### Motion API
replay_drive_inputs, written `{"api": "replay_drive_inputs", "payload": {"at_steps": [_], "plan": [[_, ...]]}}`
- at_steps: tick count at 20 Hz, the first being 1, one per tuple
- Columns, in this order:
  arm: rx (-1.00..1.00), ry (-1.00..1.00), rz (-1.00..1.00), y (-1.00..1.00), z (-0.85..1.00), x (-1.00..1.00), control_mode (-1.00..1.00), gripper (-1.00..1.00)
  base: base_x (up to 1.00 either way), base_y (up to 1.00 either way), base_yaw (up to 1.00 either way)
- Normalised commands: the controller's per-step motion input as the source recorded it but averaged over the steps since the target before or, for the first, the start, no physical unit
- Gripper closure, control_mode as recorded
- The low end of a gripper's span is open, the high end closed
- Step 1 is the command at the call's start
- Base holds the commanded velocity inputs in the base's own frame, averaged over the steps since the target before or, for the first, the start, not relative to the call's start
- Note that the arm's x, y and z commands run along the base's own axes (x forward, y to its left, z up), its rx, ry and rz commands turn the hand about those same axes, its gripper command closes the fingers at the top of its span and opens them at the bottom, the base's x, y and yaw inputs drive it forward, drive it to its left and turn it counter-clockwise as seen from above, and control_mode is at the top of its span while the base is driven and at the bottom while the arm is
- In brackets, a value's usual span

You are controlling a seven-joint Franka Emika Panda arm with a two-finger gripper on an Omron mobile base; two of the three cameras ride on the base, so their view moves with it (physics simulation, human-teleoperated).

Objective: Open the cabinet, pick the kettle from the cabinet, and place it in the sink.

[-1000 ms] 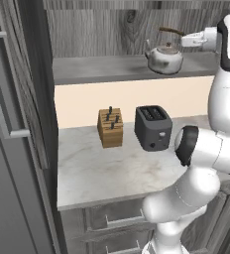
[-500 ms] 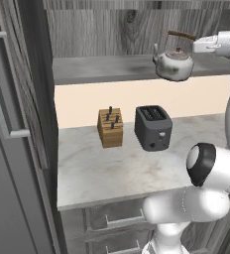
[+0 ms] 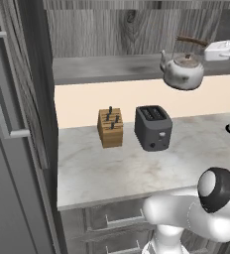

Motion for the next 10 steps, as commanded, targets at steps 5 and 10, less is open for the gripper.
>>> {"api": "replay_drive_inputs", "payload": {"at_steps": [5, 10], "plan": [[-0.09, 0.0, 0.0, 0.05, -0.09, -0.61, -1.0, 1.0, 0.0, 0.0, 0.0], [-0.08, 0.0, 0.0, 0.15, -0.18, -0.58, -1.0, 1.0, 0.0, 0.0, 0.0]]}}
